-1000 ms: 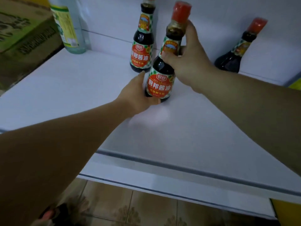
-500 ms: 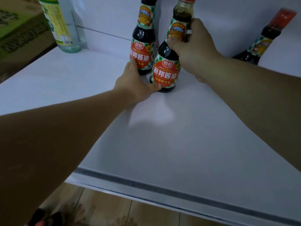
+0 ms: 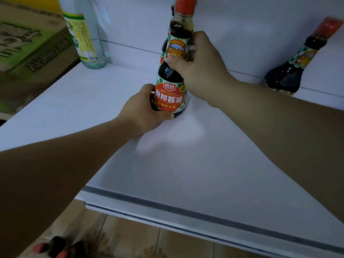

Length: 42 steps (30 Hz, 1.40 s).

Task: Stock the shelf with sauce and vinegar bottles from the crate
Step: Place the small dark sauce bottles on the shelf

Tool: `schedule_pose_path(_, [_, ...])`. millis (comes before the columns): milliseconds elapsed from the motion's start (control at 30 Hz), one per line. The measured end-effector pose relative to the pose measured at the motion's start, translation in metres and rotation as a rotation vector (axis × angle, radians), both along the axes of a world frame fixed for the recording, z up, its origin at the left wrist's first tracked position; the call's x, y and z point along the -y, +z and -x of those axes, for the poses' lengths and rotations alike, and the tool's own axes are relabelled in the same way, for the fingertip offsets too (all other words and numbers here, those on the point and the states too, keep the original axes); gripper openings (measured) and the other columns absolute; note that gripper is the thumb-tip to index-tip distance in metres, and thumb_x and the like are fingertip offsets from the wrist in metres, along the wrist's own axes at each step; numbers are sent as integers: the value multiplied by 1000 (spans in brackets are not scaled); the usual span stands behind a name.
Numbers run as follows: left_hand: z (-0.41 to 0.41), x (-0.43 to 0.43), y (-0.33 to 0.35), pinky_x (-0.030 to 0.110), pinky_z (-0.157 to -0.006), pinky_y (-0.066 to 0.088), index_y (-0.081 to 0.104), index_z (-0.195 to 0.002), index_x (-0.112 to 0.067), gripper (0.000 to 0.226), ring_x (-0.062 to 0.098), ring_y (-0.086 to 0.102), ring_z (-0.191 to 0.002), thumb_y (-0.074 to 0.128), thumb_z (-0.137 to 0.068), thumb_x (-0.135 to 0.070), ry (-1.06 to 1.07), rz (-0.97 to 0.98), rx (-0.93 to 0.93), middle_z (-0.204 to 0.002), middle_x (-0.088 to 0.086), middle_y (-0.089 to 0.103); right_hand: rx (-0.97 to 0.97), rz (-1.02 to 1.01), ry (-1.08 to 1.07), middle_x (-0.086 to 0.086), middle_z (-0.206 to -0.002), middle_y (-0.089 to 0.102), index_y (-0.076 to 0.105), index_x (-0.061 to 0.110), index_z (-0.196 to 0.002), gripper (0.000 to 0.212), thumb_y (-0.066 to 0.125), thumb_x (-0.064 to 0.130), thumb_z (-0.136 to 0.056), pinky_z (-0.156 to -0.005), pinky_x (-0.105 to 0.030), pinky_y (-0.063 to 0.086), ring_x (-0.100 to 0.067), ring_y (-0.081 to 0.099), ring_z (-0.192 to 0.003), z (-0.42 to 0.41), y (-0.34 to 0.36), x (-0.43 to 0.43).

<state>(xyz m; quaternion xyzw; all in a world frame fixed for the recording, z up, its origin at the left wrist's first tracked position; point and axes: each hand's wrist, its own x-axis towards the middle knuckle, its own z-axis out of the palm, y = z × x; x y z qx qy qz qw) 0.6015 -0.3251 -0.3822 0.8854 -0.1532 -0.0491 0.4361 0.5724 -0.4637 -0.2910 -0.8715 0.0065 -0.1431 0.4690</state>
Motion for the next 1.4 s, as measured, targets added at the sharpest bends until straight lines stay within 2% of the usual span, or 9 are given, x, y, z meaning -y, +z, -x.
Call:
schedule_pose_path(200, [-11,-8,-1,24,-79,37,44,-131,-21,70,8,47,-96,78,-72,-38,37,3,22,-126,-2,58,5,53,-32,-4,-127,54,42,17,-133,48,63,27,-92,-99,-35,47,-16,56,-111,-13,2,-18])
schedule_pose_path(533, [-23,-2,-3,23,-82,36,45,-133,-23,68,13,53,-108,77,-74,-35,34,25,14,-127,-3,58,28,94,-80,-3,-128,54,39,14,-134,48,61,28,-93,-101,-34,46,-16,55,-114,-31,-6,-16])
schedule_pose_path(600, [-22,-3,-2,23,-84,36,39,-137,-22,76,19,53,-117,77,-73,-37,29,19,1,-132,-2,55,27,96,-91,-4,-129,53,39,15,-135,50,61,30,-93,-101,-35,46,-16,55,-114,-32,-9,-18])
schedule_pose_path(700, [-17,-7,4,29,-98,33,11,-150,-22,106,23,39,-133,76,-70,-49,45,-48,-98,-150,1,35,-13,57,-106,-5,-134,50,36,17,-141,56,58,37,-94,-101,-34,45,-15,53,-117,-27,-9,-19])
schedule_pose_path(800, [-4,-20,12,31,-102,31,5,-151,-27,115,23,33,-137,74,-66,-60,20,-113,-164,-155,-1,25,-72,74,-189,-6,-149,33,22,18,-151,69,47,51,-95,-92,-19,28,-16,42,-125,-8,-4,-12])
schedule_pose_path(1000, [40,-43,41,23,-87,28,19,-148,-32,98,21,40,-130,68,-69,-62,-155,-160,-119,-150,-3,35,-233,204,-274,-3,-160,16,18,20,-153,74,38,61,-95,-89,-16,16,-19,22,-143,65,1,14])
schedule_pose_path(1167, [101,-20,75,20,-92,25,15,-150,-29,94,18,30,-137,68,-76,-55,-415,-226,-111,-155,-5,24,-301,197,-378,-3,-160,19,22,18,-153,73,38,59,-95,-109,-24,18,-19,22,-144,157,11,38])
schedule_pose_path(1267, [146,16,93,15,-96,18,14,-149,-32,91,13,24,-140,68,-78,-52,-616,-252,-100,-156,-7,19,-340,199,-477,-4,-159,20,22,19,-153,72,39,58,-95,-105,-22,17,-19,22,-144,222,17,64])
schedule_pose_path(1400, [221,80,100,12,-96,17,15,-149,-31,89,11,24,-139,68,-79,-47,-853,-249,-68,-156,-6,21,-392,169,-658,-4,-159,22,25,21,-152,72,42,59,-93,-111,-28,17,-20,22,-144,322,15,109])
